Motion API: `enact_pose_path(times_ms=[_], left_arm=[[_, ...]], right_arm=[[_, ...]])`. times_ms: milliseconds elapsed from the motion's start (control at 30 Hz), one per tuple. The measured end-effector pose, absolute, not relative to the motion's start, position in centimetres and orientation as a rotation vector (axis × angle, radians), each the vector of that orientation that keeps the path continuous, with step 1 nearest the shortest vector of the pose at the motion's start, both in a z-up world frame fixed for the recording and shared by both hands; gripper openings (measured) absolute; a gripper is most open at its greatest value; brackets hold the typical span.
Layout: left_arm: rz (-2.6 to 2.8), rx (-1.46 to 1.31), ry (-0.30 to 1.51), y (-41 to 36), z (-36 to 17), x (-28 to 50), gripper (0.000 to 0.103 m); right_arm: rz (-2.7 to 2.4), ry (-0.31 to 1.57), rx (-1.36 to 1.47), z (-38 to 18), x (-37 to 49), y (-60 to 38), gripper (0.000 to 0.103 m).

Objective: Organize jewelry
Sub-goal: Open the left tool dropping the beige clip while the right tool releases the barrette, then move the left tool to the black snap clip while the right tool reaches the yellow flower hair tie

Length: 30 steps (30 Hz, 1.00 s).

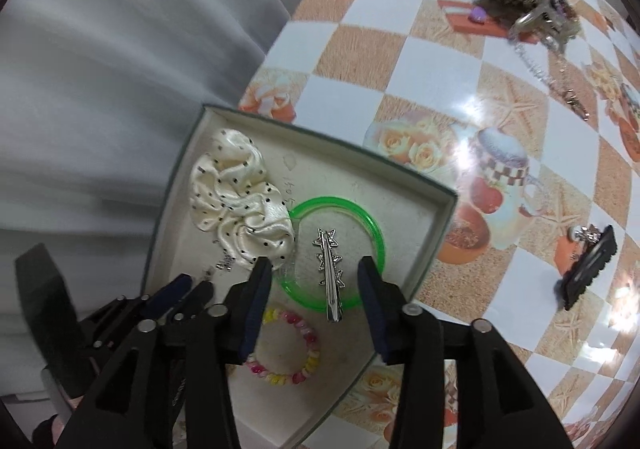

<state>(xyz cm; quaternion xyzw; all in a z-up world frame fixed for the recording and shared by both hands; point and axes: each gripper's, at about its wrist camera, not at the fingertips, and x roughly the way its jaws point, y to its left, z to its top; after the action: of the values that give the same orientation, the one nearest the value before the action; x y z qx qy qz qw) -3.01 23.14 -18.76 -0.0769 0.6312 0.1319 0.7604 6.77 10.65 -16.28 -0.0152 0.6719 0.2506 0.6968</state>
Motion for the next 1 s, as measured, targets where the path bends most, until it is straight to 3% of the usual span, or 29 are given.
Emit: enact_pose_path(times_ms=[33, 67, 667, 733, 767, 800, 1000], left_arm=[[0.293, -0.162, 1.367, 23.1, -18.5, -3.1, 0.081], [0.305, -0.154, 1.352, 23.0, -18.1, -3.3, 0.1], [0.171, -0.042, 1.326, 17.2, -15.2, -1.3, 0.103], [0.142, -0.023, 1.322, 16.3, -14.7, -0.8, 0.103], [0.131, -0.016, 1.32, 16.1, -14.5, -0.5, 0.103], [0.118, -0.009, 1.318, 15.8, -14.3, -0.4, 0.103], [0.042, 0.044, 1.307, 12.4, -13.0, 1.2, 0.103]], right_arm=[[0.566, 1.498, -0.029, -15.8, 6.7, 10.3, 0.051], [0.564, 1.491, -0.019, -15.4, 6.8, 9.8, 0.051], [0.321, 1.486, 0.109, -13.9, 5.8, -3.8, 0.06], [0.292, 1.485, 0.123, -13.7, 5.3, -5.5, 0.065], [0.279, 1.486, 0.133, -13.6, 5.1, -6.1, 0.08], [0.264, 1.482, 0.15, -13.5, 4.9, -7.0, 0.087], [0.212, 1.458, 0.174, -13.0, 3.7, -10.5, 0.089]])
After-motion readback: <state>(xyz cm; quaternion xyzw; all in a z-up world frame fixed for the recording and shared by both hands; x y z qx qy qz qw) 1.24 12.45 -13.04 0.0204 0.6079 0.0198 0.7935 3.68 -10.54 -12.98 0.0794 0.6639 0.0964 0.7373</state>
